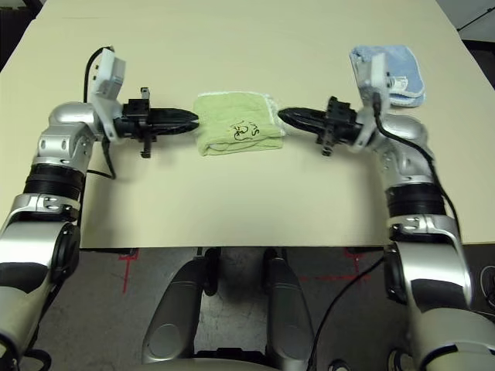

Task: Fold the towel and set it aside.

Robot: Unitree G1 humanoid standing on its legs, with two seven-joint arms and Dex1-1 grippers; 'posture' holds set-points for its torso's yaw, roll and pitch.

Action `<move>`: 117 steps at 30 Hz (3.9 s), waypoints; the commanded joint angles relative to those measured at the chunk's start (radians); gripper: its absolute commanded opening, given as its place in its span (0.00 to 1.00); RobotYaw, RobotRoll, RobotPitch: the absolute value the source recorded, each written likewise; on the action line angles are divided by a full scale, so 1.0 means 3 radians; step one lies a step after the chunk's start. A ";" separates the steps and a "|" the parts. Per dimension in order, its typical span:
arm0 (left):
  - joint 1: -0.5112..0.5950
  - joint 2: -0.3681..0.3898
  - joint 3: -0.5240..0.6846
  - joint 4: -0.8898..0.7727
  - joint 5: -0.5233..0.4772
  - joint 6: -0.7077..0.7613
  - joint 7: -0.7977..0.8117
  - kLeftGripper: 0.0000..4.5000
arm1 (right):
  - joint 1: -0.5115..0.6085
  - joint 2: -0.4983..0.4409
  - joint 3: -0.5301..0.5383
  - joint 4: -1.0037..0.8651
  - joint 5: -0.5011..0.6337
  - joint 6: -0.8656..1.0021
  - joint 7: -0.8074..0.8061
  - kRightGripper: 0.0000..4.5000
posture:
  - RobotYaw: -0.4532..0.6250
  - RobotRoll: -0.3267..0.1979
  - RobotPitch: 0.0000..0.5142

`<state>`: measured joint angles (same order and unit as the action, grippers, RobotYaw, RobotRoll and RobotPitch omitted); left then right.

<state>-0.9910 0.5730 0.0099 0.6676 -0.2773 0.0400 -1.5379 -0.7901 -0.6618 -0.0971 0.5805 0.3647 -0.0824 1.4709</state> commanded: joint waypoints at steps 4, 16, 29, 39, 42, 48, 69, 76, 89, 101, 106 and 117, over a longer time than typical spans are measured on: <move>-0.0012 0.0051 -0.0031 0.0026 0.0022 -0.0256 -0.0142 0.99 | 0.0134 -0.0169 0.0005 0.0103 -0.0103 -0.0285 0.0138 0.73 | 0.47 0.62 0.59; -0.0233 0.0246 -0.0139 0.0312 0.0170 0.0329 -0.0059 1.00 | 0.0301 -0.0182 -0.0115 -0.0095 0.0042 -0.0029 -0.0108 1.00 | 0.45 0.62 0.60; -0.0832 0.0319 -0.0321 0.0285 -0.0129 0.4231 0.0463 1.00 | 0.0380 -0.0280 -0.0179 -0.0034 0.0072 -0.0038 -0.0045 1.00 | 0.45 0.62 0.62; -0.0860 0.0043 0.0010 0.0358 -0.0380 0.4887 0.1190 1.00 | 0.0581 -0.0322 -0.0216 -0.0371 0.0163 0.0089 -0.0163 1.00 | 0.45 0.62 0.62; -0.0871 -0.0061 0.0084 0.0363 -0.0429 0.4917 0.1374 1.00 | 0.0585 -0.0325 -0.0210 -0.0436 0.0177 0.0133 -0.0199 1.00 | 0.45 0.62 0.62; -0.0846 -0.0243 0.0170 0.0399 -0.0502 0.4865 0.1659 1.00 | 0.0595 -0.0312 -0.0198 -0.0555 0.0192 0.0196 -0.0272 1.00 | 0.45 0.62 0.62; -0.1012 -0.0833 0.0382 0.0768 -0.0463 0.4309 0.2420 0.19 | 0.0662 -0.0313 -0.0202 -0.0836 0.0213 0.0328 -0.0458 1.00 | 0.44 0.62 0.59; -0.1041 -0.0756 0.0533 0.0811 -0.0486 0.4140 0.2533 0.01 | 0.0625 -0.0324 -0.0212 -0.0725 0.0192 0.0287 -0.0450 1.00 | 0.44 0.62 0.59; -0.0909 -0.0286 0.1644 0.0879 -0.0686 0.3203 0.3652 0.01 | 0.0533 -0.0285 -0.0223 -0.0541 0.0174 0.0159 -0.0506 1.00 | 0.46 0.62 0.59; -0.0385 -0.0629 0.2308 0.0067 -0.0954 0.2325 0.4861 0.01 | 0.0343 0.0065 -0.0234 -0.0429 0.0186 0.0344 -0.0965 1.00 | 0.48 0.62 0.60; -0.0350 -0.0652 0.2326 -0.0007 -0.0972 0.1999 0.5084 0.01 | 0.0291 0.0111 -0.0210 -0.0433 0.0169 0.0401 -0.1009 1.00 | 0.48 0.62 0.61; -0.0102 -0.0864 0.2367 -0.0480 -0.1107 0.1650 0.5659 0.01 | 0.0268 0.0134 -0.0155 -0.0505 0.0133 0.0449 -0.0988 1.00 | 0.49 0.62 0.61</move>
<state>-1.0463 0.3242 0.7096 0.5627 -0.5941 0.5460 0.1265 -0.7100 -0.6185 -0.1552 0.4392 0.4101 0.0462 1.1669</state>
